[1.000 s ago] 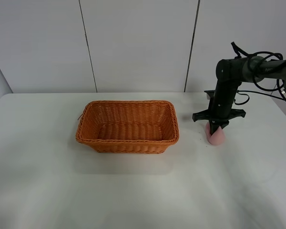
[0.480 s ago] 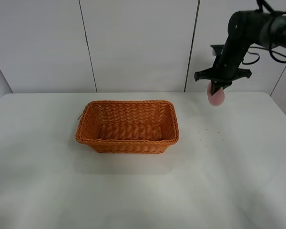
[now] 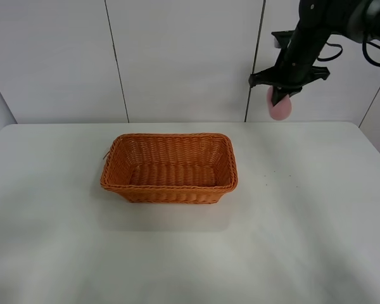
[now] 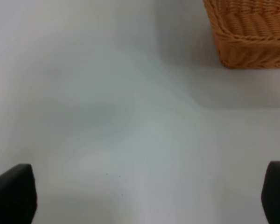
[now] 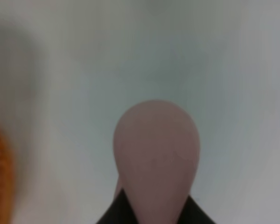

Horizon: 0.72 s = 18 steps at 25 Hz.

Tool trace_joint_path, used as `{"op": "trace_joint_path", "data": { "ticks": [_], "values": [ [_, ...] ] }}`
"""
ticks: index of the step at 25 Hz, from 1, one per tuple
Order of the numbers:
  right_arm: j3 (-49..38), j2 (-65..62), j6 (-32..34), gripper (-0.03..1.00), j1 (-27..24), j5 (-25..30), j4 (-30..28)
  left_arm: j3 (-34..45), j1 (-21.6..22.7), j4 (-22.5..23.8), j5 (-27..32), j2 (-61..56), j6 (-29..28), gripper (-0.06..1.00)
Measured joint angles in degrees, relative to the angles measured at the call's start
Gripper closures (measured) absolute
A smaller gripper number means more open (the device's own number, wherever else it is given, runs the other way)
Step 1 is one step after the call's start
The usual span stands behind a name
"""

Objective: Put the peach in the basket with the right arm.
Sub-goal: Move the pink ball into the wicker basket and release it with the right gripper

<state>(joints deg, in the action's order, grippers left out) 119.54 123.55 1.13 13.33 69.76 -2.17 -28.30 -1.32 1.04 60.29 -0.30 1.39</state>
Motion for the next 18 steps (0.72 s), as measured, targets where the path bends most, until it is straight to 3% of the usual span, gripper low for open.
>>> {"op": "trace_joint_path", "data": {
  "ticks": [10, 18],
  "values": [
    [0.00, 0.00, 0.00, 0.96, 18.83, -0.37, 0.41, 0.00, 0.00, 0.00, 0.00, 0.00, 0.00, -0.04],
    [0.00, 2.19, 0.05, 0.96, 24.92, -2.62, 0.62, 0.00, 0.00, 0.00, 0.00, 0.00, 0.00, -0.04]
  ]
}}
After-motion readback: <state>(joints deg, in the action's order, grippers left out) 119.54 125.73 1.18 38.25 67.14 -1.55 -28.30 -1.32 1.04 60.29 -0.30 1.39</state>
